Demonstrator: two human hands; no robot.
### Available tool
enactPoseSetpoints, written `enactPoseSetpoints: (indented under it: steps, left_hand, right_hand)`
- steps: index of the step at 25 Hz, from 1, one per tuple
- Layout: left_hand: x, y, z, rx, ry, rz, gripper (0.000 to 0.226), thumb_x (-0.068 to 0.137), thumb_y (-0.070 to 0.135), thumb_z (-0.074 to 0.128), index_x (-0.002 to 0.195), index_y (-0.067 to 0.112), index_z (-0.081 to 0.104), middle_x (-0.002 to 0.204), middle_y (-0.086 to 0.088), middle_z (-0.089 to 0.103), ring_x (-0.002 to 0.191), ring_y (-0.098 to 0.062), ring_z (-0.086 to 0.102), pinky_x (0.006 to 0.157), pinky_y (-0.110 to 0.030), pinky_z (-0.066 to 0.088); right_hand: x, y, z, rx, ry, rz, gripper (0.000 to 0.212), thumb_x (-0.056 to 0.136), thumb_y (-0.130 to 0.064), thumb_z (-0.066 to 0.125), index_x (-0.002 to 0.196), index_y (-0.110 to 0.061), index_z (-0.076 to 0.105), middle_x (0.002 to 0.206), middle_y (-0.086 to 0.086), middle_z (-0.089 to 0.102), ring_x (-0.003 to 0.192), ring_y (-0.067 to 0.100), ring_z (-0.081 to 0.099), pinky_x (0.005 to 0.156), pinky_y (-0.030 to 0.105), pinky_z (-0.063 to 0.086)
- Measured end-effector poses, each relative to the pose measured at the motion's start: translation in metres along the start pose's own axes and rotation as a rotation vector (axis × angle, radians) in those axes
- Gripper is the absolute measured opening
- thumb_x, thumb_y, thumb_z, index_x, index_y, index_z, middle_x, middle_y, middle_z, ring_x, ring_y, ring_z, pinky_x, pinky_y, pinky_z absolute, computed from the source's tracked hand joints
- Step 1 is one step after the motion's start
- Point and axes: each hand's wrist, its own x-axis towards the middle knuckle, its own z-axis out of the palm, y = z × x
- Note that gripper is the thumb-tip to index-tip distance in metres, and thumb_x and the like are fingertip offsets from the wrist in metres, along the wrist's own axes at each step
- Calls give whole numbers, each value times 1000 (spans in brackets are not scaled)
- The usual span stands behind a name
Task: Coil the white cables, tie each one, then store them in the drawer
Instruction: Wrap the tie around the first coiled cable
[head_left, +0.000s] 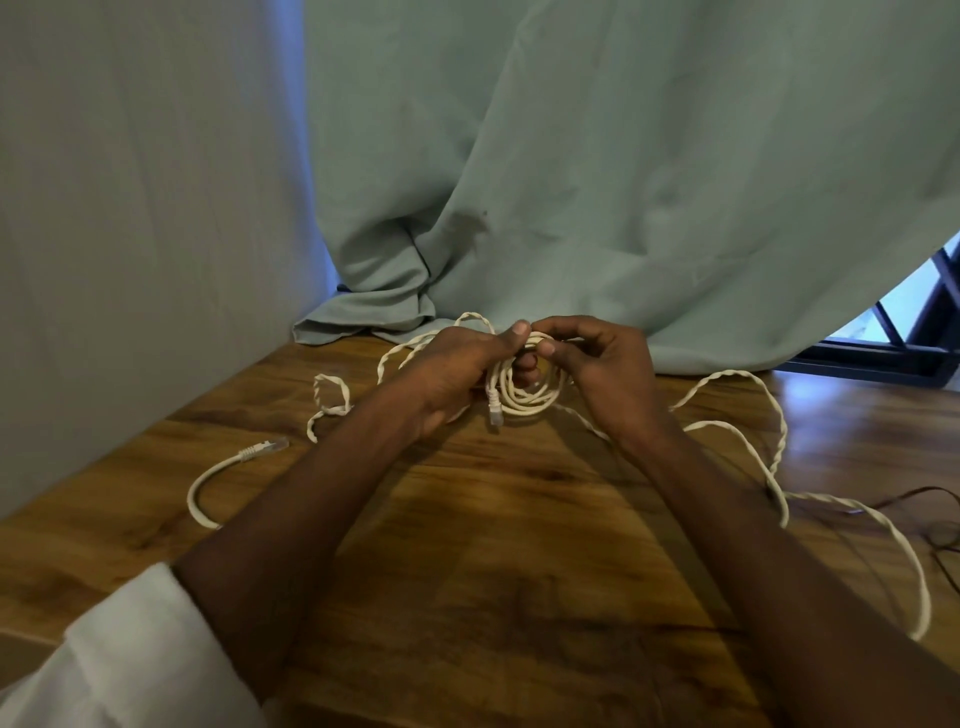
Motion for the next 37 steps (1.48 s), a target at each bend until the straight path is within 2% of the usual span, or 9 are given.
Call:
enactPoseSetpoints:
  steps: [4, 7, 13, 17, 22, 25, 29, 34, 37]
  left_hand:
    - [-2, -5, 2, 46, 28, 105, 28, 99, 20, 69, 102, -7, 76, 87, -18, 76, 85, -26, 73, 91, -42, 60]
    - [-6, -7, 8, 418, 190, 343, 24, 98, 22, 72, 91, 1, 80, 83, -12, 79, 79, -20, 76, 82, -38, 61]
    - [-7, -14, 13, 788, 409, 658, 16, 91, 29, 78, 91, 14, 82, 80, 2, 77, 74, -11, 70, 70, -35, 55]
    - [-4, -15, 8, 737, 316, 442, 27, 94, 38, 76, 85, 14, 82, 69, 1, 76, 65, -9, 71, 67, -30, 55]
    - [2, -14, 3, 126, 109, 119, 24, 99, 27, 72, 106, 5, 80, 92, -21, 79, 89, -37, 77, 94, -50, 59]
    - [2, -15, 5, 10, 162, 124, 15, 99, 12, 70, 108, -1, 72, 84, -20, 77, 76, -29, 75, 87, -47, 63]
    - [0, -15, 6, 15, 174, 92, 9, 99, 7, 70, 102, 0, 65, 64, -13, 64, 57, -22, 62, 67, -40, 61]
    - [0, -6, 3, -172, 91, -101, 20, 107, 10, 52, 89, 8, 58, 62, -6, 49, 49, -14, 42, 51, -25, 45]
    - [-2, -10, 3, -204, 79, -99, 15, 107, 11, 55, 95, 6, 61, 67, -9, 56, 56, -15, 50, 51, -27, 53]
  right_hand:
    - [-3, -2, 4, -22, 20, -18, 17, 91, -6, 73, 100, -17, 82, 95, -3, 81, 95, 16, 76, 92, 42, 60]
    - [-4, 0, 7, -12, 30, -1, 13, 93, -6, 72, 101, -11, 81, 92, 1, 81, 93, 20, 77, 88, 40, 61]
    - [-3, 2, 7, 254, 12, 332, 16, 99, -12, 67, 106, -3, 78, 93, 17, 79, 78, 24, 75, 74, 40, 63]
    - [-6, 4, 7, 259, 64, 346, 12, 96, -8, 71, 103, -2, 79, 90, 17, 79, 78, 28, 76, 72, 37, 63]
    - [-2, 9, 4, 297, 100, 376, 26, 89, -16, 81, 114, -13, 75, 98, 14, 80, 96, 35, 78, 87, 52, 63]
    - [-3, 7, 8, -12, 24, 223, 43, 78, -21, 90, 118, -21, 73, 97, 3, 80, 91, 19, 78, 85, 43, 64]
    - [-12, 5, 11, -325, -53, 75, 19, 88, -14, 79, 102, -28, 78, 82, -20, 73, 78, -9, 69, 73, 16, 55]
    - [-20, 5, 9, -517, -136, -155, 25, 94, -19, 64, 117, -24, 74, 103, -9, 77, 91, 9, 69, 82, 37, 56]
    - [-20, 8, 5, -464, -144, -112, 28, 93, -23, 69, 121, -25, 72, 106, -8, 76, 94, 10, 70, 85, 42, 58]
